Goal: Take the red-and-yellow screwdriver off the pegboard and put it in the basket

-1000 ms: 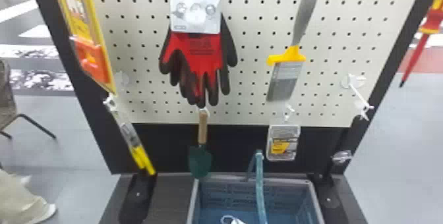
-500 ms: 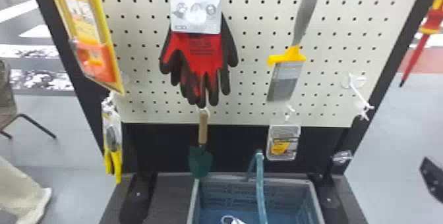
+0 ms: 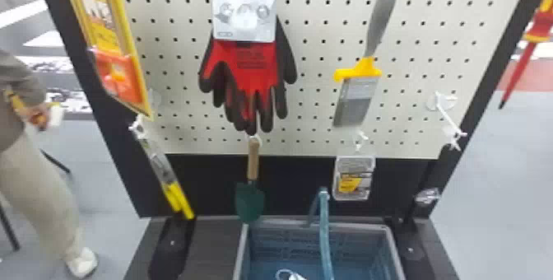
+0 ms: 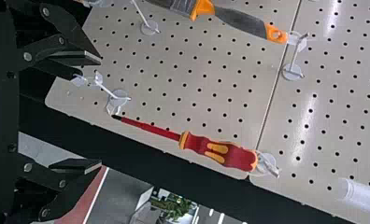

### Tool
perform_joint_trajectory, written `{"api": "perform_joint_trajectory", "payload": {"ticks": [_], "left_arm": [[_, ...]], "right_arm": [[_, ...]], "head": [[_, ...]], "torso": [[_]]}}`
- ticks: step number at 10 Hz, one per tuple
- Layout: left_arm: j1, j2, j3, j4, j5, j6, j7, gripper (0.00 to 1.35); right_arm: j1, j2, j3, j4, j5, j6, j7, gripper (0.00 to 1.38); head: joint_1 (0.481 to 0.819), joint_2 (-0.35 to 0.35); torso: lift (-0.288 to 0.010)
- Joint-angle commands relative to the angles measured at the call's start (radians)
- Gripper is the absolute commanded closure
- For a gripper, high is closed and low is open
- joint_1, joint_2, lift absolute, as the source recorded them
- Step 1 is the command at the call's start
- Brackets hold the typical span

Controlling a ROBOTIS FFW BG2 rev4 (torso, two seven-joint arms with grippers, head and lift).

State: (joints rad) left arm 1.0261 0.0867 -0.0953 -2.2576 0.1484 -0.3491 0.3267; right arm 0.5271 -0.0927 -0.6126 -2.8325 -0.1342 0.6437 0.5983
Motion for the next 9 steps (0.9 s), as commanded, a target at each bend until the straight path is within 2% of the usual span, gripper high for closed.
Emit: {"api": "perform_joint_trajectory", "payload": {"ticks": [1, 3, 4, 5, 6, 9], "left_arm": [[0.001, -0.001, -0.003, 0.001, 0.005, 0.001, 0.000, 0.00], [0.007, 0.001, -0.003, 0.001, 0.030, -0.001, 0.000, 0.00], [0.005, 0.005, -0.006, 0.001, 0.099, 0.021, -0.029, 0.05], [0.003, 0.019, -0.011, 0.006, 0.103, 0.002, -0.032, 0.12], [-0.005, 0.033, -0.015, 0.008, 0.102, -0.013, -0.032, 0.06], [-0.035, 0.054, -0.003, 0.001, 0.057, -0.011, -0.081, 0.09]], "right_arm": [[0.004, 0.011, -0.072, 0.033, -0.087, -0.004, 0.003, 0.48], [0.032, 0.042, -0.079, 0.004, -0.061, -0.033, 0.005, 0.48], [0.043, 0.045, -0.078, -0.028, -0.016, -0.042, 0.005, 0.49], [0.051, 0.050, -0.072, -0.075, 0.042, -0.059, 0.008, 0.49], [0.058, 0.051, -0.064, -0.106, 0.094, -0.076, 0.008, 0.49], [0.055, 0.059, -0.059, -0.085, 0.097, -0.101, 0.020, 0.48]], "head": [[0.549, 0.000], [0.549, 0.000], [0.549, 0.000], [0.549, 0.000], [0.549, 0.000], [0.549, 0.000]], "torso": [[-0.100], [-0.100], [-0.100], [-0.100], [-0.100], [-0.100]]}}
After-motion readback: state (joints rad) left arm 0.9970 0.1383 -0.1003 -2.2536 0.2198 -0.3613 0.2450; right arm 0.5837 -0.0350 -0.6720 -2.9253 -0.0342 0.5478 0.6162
